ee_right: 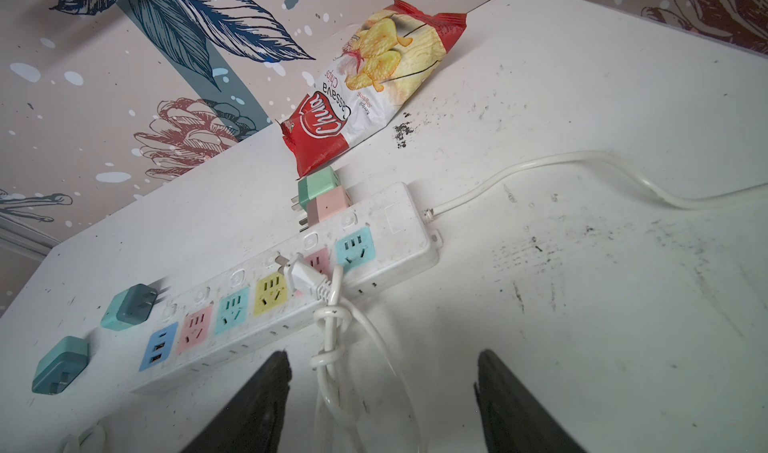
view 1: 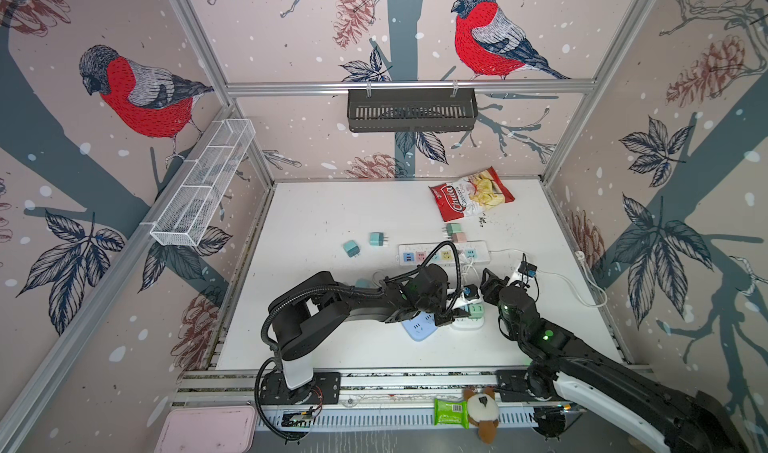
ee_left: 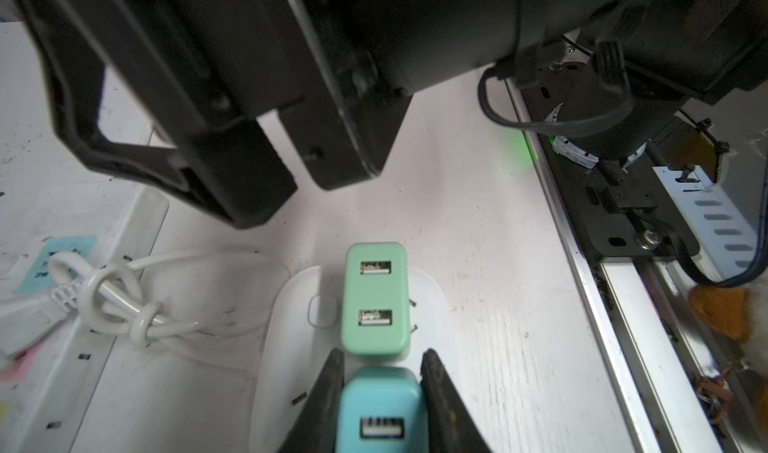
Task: Insert the plug
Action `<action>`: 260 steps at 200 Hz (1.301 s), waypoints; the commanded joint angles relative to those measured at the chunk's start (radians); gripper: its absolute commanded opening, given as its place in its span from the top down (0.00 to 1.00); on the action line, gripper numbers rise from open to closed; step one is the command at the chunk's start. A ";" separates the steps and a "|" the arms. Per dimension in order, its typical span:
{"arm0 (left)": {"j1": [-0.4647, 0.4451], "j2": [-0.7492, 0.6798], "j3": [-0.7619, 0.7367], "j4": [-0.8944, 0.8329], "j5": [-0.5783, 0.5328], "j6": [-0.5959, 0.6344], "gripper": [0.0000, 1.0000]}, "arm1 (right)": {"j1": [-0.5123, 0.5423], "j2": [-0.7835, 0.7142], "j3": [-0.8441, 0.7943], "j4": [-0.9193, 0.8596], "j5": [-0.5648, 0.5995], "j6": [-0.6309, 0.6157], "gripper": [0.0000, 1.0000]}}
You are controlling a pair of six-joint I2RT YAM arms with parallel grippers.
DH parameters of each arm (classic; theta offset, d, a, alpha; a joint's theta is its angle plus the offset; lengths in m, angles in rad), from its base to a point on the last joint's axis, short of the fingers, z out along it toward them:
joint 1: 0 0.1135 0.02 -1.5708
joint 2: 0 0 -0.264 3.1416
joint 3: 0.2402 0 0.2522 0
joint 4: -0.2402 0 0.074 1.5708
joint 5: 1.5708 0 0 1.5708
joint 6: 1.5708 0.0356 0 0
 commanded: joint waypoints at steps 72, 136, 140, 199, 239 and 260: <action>-0.001 0.098 0.074 -0.131 -0.062 0.065 1.00 | -0.013 -0.018 -0.008 -0.018 -0.013 0.000 0.28; -0.001 0.119 0.109 -0.147 -0.043 0.077 1.00 | -0.019 -0.018 -0.010 -0.018 -0.019 0.001 0.28; -0.001 0.117 0.108 -0.145 -0.041 0.075 1.00 | -0.019 -0.018 -0.011 -0.018 -0.020 0.001 0.28; 0.000 -0.002 0.067 -0.116 -0.121 0.005 0.01 | -0.024 -0.026 -0.012 -0.028 -0.021 0.023 0.16; 0.002 -0.197 -0.056 -0.008 -0.187 -0.035 0.01 | -0.027 -0.038 0.001 -0.044 -0.056 0.013 0.14; 0.004 -0.304 -0.140 0.098 -0.260 -0.099 0.01 | -0.026 -0.047 0.011 -0.047 -0.104 -0.020 0.15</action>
